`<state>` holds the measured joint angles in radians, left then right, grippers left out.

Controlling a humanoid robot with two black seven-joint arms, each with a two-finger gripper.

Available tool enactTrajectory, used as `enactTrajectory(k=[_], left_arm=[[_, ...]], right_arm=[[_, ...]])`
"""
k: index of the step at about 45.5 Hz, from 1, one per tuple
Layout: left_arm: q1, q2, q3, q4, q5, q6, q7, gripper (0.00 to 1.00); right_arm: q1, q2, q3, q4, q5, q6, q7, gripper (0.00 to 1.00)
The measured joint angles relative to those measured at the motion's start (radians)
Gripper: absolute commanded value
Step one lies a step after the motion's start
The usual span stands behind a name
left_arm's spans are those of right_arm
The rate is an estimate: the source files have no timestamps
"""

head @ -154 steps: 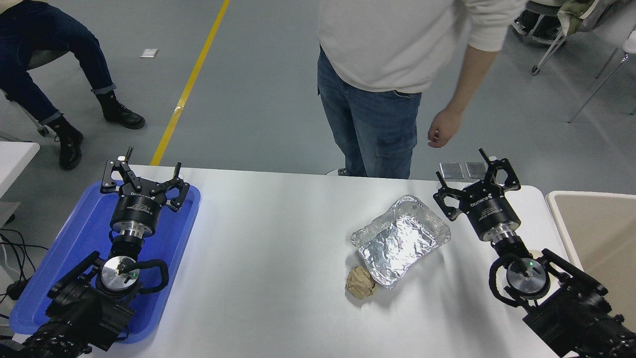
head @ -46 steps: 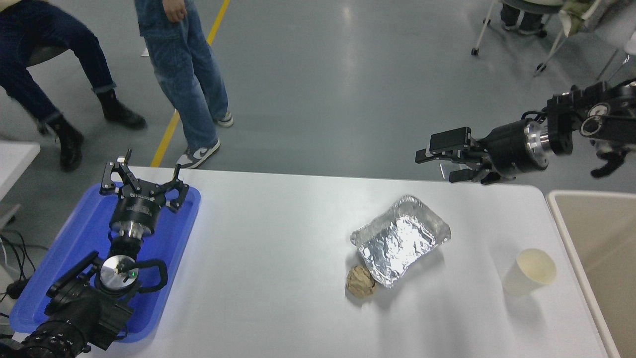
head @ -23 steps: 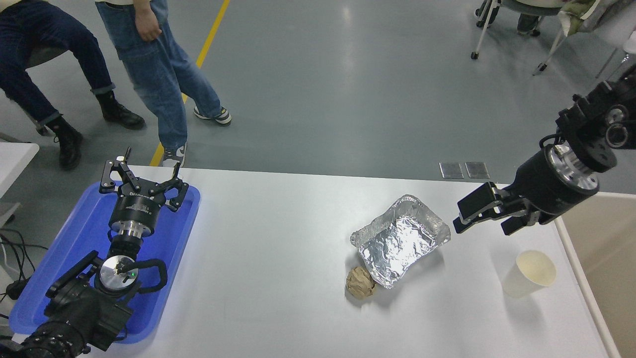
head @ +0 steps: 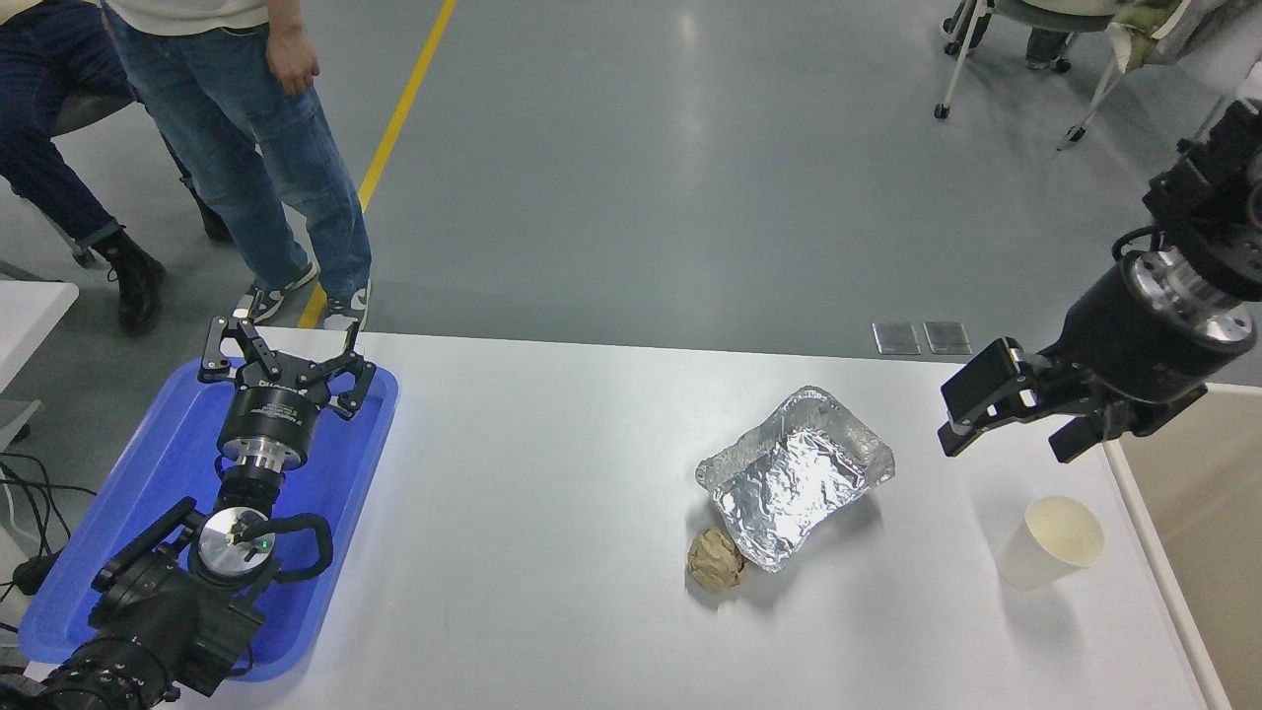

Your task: Pick up paper cup place in dustbin

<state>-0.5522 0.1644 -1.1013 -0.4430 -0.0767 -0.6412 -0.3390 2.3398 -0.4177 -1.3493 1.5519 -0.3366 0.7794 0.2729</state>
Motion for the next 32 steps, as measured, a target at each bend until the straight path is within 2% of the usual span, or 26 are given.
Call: enactTrajectory(k=[13, 32], left_arm=[[0.0, 0.0, 0.0, 0.0, 0.0, 0.0, 0.0, 1.0], [0.0, 0.0, 0.0, 0.001, 0.0, 0.0, -0.003, 1.0]], right_arm=[[0.011, 0.007, -0.018, 0.001, -0.029, 0.004, -0.001, 1.0], [-0.159, -0.144, -0.037, -0.168, -0.371, -0.063, 0.005, 1.0]])
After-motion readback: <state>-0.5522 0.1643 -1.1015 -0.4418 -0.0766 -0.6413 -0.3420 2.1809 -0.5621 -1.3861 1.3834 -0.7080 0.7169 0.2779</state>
